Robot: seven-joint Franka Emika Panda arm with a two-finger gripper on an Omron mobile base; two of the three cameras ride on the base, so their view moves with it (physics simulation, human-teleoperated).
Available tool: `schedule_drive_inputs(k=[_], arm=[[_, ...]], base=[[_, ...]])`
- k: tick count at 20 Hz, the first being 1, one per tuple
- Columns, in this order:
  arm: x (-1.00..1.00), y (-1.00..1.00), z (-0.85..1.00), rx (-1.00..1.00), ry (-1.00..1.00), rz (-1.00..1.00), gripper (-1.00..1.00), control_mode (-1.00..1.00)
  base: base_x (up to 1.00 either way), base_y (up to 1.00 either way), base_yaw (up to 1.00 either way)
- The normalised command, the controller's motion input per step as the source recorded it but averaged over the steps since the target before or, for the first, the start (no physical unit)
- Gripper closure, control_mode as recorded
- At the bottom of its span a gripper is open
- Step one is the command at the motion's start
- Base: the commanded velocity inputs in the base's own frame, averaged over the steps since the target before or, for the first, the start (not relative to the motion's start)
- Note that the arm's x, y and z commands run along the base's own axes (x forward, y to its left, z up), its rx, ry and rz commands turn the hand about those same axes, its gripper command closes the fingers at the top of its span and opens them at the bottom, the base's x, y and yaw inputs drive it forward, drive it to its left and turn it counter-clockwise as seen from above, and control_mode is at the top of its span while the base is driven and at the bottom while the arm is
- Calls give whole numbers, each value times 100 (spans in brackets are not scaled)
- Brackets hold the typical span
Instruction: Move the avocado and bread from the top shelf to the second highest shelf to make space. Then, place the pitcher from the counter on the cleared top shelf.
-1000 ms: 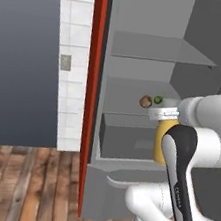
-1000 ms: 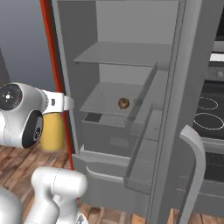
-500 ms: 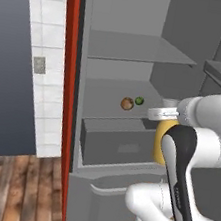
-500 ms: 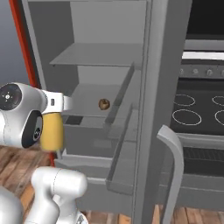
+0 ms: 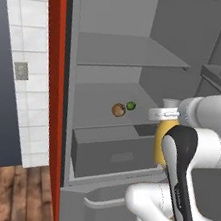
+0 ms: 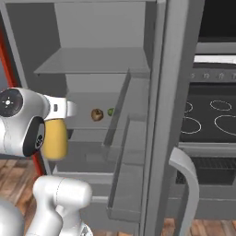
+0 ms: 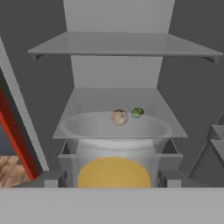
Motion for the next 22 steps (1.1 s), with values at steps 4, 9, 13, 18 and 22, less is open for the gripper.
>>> schedule_drive_inputs(k=[4,9,13,18,22], arm=[[0,0,0,0,0,0,100,100],[0,0,0,0,0,0,100,100],[0,0,0,0,0,0,100,100],[0,0,0,0,0,0,100,100],[0,0,0,0,0,0,100,100]], base=[[52,0,-11],[33,0,-8],[24,0,-3],[32,0,0],[42,0,0]])
